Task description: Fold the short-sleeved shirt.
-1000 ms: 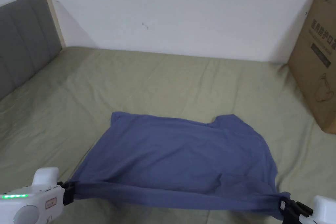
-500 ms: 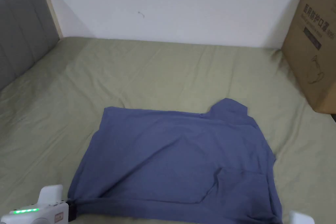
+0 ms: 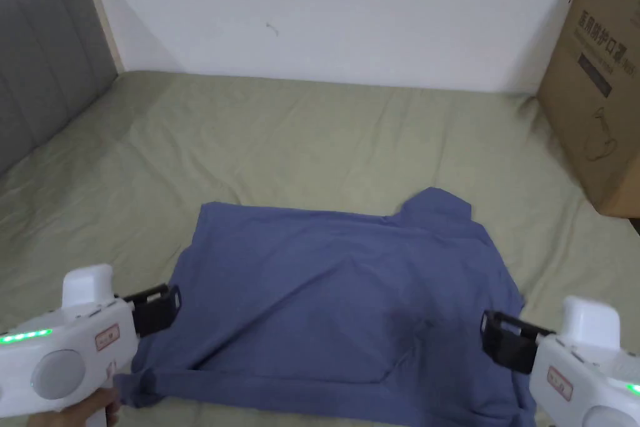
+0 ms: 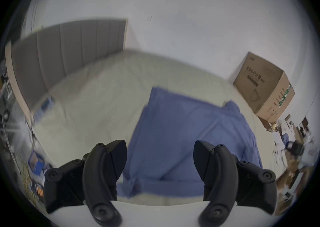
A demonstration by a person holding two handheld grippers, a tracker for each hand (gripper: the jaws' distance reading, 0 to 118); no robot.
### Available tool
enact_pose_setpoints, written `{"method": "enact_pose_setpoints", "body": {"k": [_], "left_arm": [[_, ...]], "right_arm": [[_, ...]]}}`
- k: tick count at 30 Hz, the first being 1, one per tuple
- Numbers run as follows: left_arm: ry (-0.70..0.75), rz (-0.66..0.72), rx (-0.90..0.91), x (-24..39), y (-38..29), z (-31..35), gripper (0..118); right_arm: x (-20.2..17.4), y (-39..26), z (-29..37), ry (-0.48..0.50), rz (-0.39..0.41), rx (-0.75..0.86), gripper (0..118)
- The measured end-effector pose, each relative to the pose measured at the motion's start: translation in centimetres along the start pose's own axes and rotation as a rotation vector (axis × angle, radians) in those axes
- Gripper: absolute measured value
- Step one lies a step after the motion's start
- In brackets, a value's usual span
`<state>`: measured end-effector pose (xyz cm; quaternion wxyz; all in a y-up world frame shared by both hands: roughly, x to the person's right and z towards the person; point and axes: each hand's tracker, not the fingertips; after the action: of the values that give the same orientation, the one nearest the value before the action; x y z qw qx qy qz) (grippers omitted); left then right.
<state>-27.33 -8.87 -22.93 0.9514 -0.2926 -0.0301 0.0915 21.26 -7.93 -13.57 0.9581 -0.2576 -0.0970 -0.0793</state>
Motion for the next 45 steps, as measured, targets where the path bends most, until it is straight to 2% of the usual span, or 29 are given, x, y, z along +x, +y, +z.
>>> {"method": "enact_pose_setpoints", "body": {"k": [5,7,8,9,11,13,16,19,26,28,29,30,32,34,36,43,44,45], "left_arm": [[0.042,-0.14,0.275,3.9,3.0,2.8,82],[0.03,-0.164,0.338,5.2,3.5,3.6,79],[0.023,-0.159,0.373,5.5,3.5,4.0,75],[-0.005,-0.157,0.403,5.6,3.6,4.3,57],[-0.068,-0.139,0.384,5.9,3.6,4.5,0],[-0.102,-0.121,0.363,5.9,3.8,4.7,0],[-0.08,-0.173,0.355,6.0,3.4,4.5,0],[-0.083,-0.165,0.315,5.2,3.3,4.0,0],[-0.041,-0.075,0.001,0.6,0.8,0.2,1],[-0.021,-0.034,-0.072,-1.3,-0.6,-0.7,11],[-0.021,-0.02,-0.095,-2.0,-1.3,-1.0,21],[-0.024,0.005,-0.121,-2.8,-2.0,-1.4,43],[0.004,0.02,-0.196,-4.0,-3.0,-2.2,72],[0.06,0.01,-0.264,-4.8,-4.5,-2.8,75],[0.119,-0.014,-0.323,-5.6,-5.5,-3.8,89],[0.137,-0.024,-0.427,-5.9,-8.6,-7.0,88],[0.14,-0.026,-0.432,-5.9,-8.8,-7.5,82],[0.139,-0.017,-0.447,-5.9,-9.3,-7.7,51]], "right_arm": [[-2.7,4.6,3.6,-0.063,0.073,0.266,110],[-3.6,5.5,4.6,-0.089,0.097,0.339,99],[-3.9,5.7,4.9,-0.115,0.105,0.362,86],[-4.2,5.9,5.1,-0.143,0.121,0.379,55],[-4.4,6.0,5.3,-0.151,0.124,0.402,0],[-4.6,6.1,5.4,-0.129,0.126,0.408,0],[-4.7,5.9,5.2,-0.127,0.139,0.406,0],[-4.6,5.8,5.0,-0.118,0.128,0.396,0],[-3.9,4.9,4.3,-0.112,0.123,0.354,0],[-3.7,4.5,4.1,-0.111,0.127,0.343,0],[-3.7,4.3,4.0,-0.11,0.13,0.337,0],[-3.6,4.1,3.8,-0.111,0.138,0.329,0],[-3.5,3.7,3.6,-0.113,0.147,0.313,0],[-3.4,3.3,3.3,-0.109,0.142,0.299,0],[-3.3,3.0,3.1,-0.107,0.137,0.285,0],[-2.9,1.9,2.4,-0.11,0.141,0.24,0],[-2.8,1.7,2.4,-0.112,0.14,0.235,0],[-2.6,1.5,2.3,-0.115,0.138,0.225,0]]}}
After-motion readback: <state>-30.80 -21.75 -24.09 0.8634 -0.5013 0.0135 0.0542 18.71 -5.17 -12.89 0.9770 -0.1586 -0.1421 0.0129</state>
